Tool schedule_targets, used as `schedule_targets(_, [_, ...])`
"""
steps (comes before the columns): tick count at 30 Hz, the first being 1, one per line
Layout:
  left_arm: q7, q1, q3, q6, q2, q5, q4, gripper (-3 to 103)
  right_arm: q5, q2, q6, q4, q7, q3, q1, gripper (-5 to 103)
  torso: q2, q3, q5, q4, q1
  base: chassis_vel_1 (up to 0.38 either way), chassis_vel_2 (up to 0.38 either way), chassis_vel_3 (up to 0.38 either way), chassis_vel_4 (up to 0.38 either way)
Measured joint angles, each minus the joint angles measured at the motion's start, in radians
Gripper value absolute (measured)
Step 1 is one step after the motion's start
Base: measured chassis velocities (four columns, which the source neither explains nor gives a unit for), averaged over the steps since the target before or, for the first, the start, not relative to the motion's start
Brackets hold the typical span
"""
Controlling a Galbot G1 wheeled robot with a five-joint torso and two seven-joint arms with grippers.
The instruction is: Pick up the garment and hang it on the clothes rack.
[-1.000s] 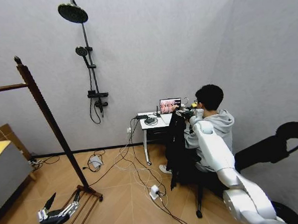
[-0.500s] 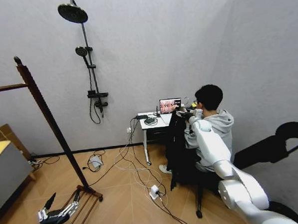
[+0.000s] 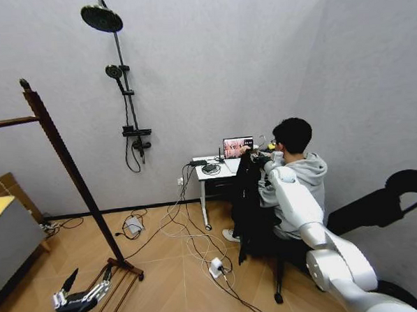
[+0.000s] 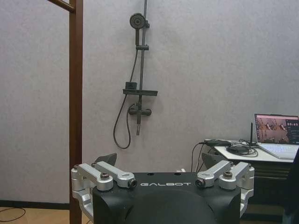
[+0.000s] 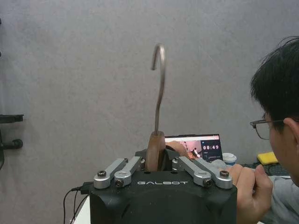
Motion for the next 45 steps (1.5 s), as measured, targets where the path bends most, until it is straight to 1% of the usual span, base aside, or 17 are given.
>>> schedule_targets(2, [0.000,0.000,0.000,0.000,0.000,0.000,0.000,100,0.002,-0.002,-0.004,0.009,0.004,-0.002,-0.004,19,0.000,0.000,0.0000,-0.0003,0.000,0.000,0.000,0.000,0.000])
schedule_targets(3, [0.000,0.000,0.000,0.000,0.000,0.000,0.000,100,0.009,-0.003,-0.010,0.026,0.013,-0.008,-0.014,14,0.000,0.000,0.0000,-0.0006,0.000,0.000,0.000,0.000,0.000])
schedule_targets(5, [0.000,0.000,0.000,0.000,0.000,0.000,0.000,100,0.014,-0.004,-0.013,0.035,0.015,-0.012,-0.019,11,0.000,0.000,0.0000,-0.0004,0.000,0.000,0.000,0.000,0.000])
schedule_targets(6, [0.000,0.000,0.000,0.000,0.000,0.000,0.000,100,0.018,-0.004,-0.015,0.043,0.016,-0.015,-0.024,9,0.000,0.000,0.0001,0.0003,0.000,0.000,0.000,0.000,0.000])
schedule_targets(8, [0.000,0.000,0.000,0.000,0.000,0.000,0.000,100,0.024,-0.005,-0.017,0.063,0.022,-0.017,-0.033,9,0.000,0.000,0.0001,0.0011,0.000,0.000,0.000,0.000,0.000])
schedule_targets(11, [0.000,0.000,0.000,0.000,0.000,0.000,0.000,100,0.027,-0.005,-0.017,0.072,0.025,-0.016,-0.036,9,0.000,0.000,0.0001,0.0011,0.000,0.000,0.000,0.000,0.000])
schedule_targets(15, [0.000,0.000,0.000,0.000,0.000,0.000,0.000,100,0.035,-0.030,-0.032,0.162,0.052,-0.017,-0.071,9,0.000,0.000,0.0000,0.0009,0.000,0.000,0.000,0.000,0.000])
schedule_targets(17, [0.000,0.000,0.000,0.000,0.000,0.000,0.000,100,0.041,-0.052,-0.050,0.227,0.055,-0.026,-0.103,9,0.000,0.000,0.0000,0.0004,0.000,0.000,0.000,0.000,0.000])
schedule_targets(19, [0.000,0.000,0.000,0.000,0.000,0.000,0.000,100,0.078,-0.089,-0.091,0.372,0.055,-0.042,-0.172,9,0.000,0.000,0.0001,-0.0005,0.000,0.000,0.000,0.000,0.000])
schedule_targets(20, [0.000,0.000,0.000,0.000,0.000,0.000,0.000,100,0.078,-0.089,-0.091,0.372,0.055,-0.042,-0.172,9,0.000,0.000,0.0001,-0.0005,0.000,0.000,0.000,0.000,0.000])
schedule_targets(22, [0.000,0.000,0.000,0.000,0.000,0.000,0.000,100,0.119,-0.104,-0.125,0.538,0.056,-0.050,-0.267,9,0.000,0.000,-0.0003,-0.0001,0.000,0.000,0.000,0.000,0.000])
schedule_targets(26, [0.000,0.000,0.000,0.000,0.000,0.000,0.000,100,0.136,-0.095,-0.152,0.648,0.078,-0.047,-0.348,9,0.000,0.000,-0.0001,0.0005,0.000,0.000,0.000,0.000,0.000])
schedule_targets(28, [0.000,0.000,0.000,0.000,0.000,0.000,0.000,100,0.142,-0.070,-0.175,0.756,0.115,-0.036,-0.424,9,0.000,0.000,-0.0001,0.0003,0.000,0.000,0.000,0.000,0.000])
schedule_targets(34, [0.000,0.000,0.000,0.000,0.000,0.000,0.000,100,0.134,-0.044,-0.186,0.882,0.124,-0.021,-0.507,9,0.000,0.000,-0.0002,0.0004,0.000,0.000,0.000,0.000,0.000])
schedule_targets(36, [0.000,0.000,0.000,0.000,0.000,0.000,0.000,100,0.112,-0.027,-0.202,1.009,0.114,0.000,-0.607,9,0.000,0.000,-0.0003,0.0003,0.000,0.000,0.000,0.000,0.000])
schedule_targets(41, [0.000,0.000,0.000,0.000,0.000,0.000,0.000,100,0.097,-0.022,-0.208,1.087,0.097,0.013,-0.694,9,0.000,0.000,0.0000,0.0002,0.000,0.000,0.000,0.000,0.000])
schedule_targets(45, [0.000,0.000,0.000,0.000,0.000,0.000,0.000,100,0.093,-0.028,-0.207,1.093,0.088,0.031,-0.705,9,0.000,0.000,-0.0001,0.0002,0.000,0.001,0.036,0.024,-0.003])
